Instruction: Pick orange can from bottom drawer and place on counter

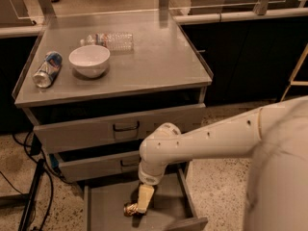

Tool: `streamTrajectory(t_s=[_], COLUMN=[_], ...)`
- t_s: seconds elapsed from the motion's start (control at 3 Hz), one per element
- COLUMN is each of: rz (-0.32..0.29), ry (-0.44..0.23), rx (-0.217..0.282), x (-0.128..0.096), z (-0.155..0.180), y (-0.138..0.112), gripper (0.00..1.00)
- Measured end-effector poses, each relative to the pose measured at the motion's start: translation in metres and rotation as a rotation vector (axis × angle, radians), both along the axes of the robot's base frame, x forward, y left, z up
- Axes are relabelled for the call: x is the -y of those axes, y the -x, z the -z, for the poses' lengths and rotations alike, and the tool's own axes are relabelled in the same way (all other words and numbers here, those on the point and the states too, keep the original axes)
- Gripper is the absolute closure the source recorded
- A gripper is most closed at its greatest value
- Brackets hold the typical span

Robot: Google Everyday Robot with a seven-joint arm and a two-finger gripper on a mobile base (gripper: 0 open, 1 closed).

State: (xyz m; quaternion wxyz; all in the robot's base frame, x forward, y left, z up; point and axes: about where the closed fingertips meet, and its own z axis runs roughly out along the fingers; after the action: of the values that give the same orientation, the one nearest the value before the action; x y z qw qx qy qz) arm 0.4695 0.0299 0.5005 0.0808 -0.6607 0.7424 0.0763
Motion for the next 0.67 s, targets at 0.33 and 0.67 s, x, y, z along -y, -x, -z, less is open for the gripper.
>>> streamTrajectory(t_s=[0.33,0.67], rz=[-0.010,-0.007], ry=[0.011,0.013], rx=[-0.065,-0.134], x=[-0.010,-0.015], z=[0.070,0.106], y=[-0.008,-0.002], gripper=[0.00,0.00])
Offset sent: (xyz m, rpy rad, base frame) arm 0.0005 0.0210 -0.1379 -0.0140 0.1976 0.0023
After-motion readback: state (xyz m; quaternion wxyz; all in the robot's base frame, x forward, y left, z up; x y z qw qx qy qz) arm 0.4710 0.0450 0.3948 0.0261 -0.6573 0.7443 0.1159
